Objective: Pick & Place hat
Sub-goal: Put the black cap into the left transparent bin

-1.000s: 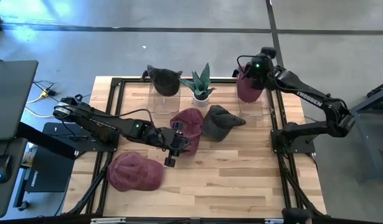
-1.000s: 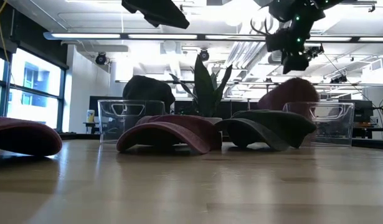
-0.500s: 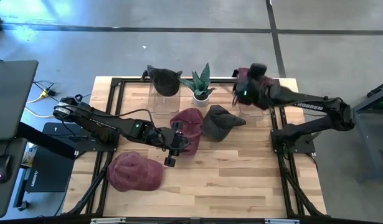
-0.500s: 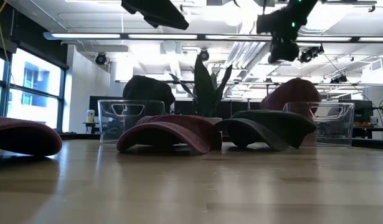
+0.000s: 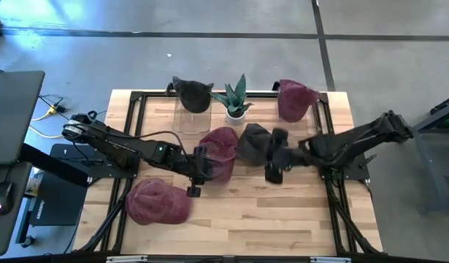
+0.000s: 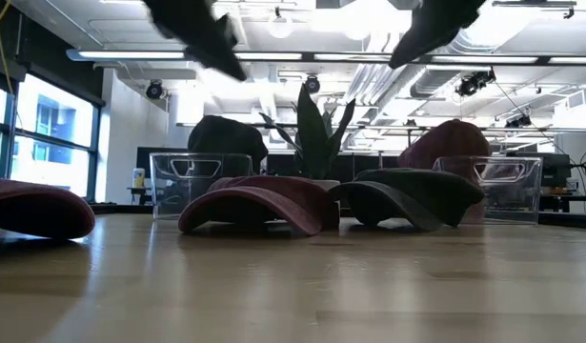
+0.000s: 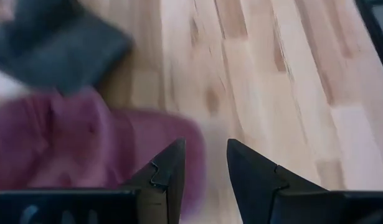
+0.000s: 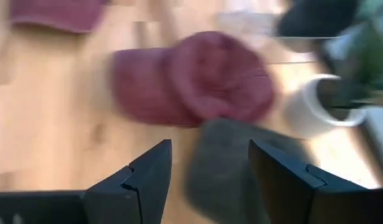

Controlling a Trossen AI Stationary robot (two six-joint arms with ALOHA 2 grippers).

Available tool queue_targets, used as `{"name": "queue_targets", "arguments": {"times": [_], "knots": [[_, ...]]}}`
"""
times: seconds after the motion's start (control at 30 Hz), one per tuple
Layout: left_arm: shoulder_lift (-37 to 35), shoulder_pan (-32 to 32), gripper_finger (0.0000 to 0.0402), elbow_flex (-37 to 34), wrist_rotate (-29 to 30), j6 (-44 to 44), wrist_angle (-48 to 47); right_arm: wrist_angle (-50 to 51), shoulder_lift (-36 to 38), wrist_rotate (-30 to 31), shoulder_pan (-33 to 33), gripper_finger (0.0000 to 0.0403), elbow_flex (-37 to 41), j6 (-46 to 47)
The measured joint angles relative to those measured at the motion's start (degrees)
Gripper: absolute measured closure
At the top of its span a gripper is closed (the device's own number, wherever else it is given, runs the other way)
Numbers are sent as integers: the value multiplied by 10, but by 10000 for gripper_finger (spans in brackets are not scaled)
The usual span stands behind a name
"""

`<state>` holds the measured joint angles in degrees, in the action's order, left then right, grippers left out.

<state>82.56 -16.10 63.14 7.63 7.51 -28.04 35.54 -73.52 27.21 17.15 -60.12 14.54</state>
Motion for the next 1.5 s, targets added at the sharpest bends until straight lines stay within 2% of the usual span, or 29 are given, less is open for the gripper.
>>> {"name": "queue_targets", "arguments": {"times": [0.17,0.37,0.53,0.63,0.8,0.9,1.1,1.2,1.37,1.5], "knots": [[0,-50,289,0,30,93,-89,-32,-77,32,76,194,0,40],[0,-124,289,0,97,222,-149,-89,-206,70,118,194,0,92],[4,-194,289,0,196,289,-151,-140,-303,75,122,194,0,96],[23,-222,289,-5,253,313,-132,-144,-337,118,122,194,0,121],[33,-253,289,-65,317,318,-10,-133,-353,246,121,194,0,162],[42,-252,289,-113,322,303,85,-135,-353,308,119,194,0,180],[41,-252,289,-168,327,287,190,-133,-353,305,70,194,0,156],[41,-252,289,-172,335,287,209,-133,-353,306,44,194,0,128],[41,-252,289,-174,334,270,224,-120,-353,274,15,194,0,77],[47,-252,289,-175,334,268,224,-95,-353,300,8,197,0,70]]}}
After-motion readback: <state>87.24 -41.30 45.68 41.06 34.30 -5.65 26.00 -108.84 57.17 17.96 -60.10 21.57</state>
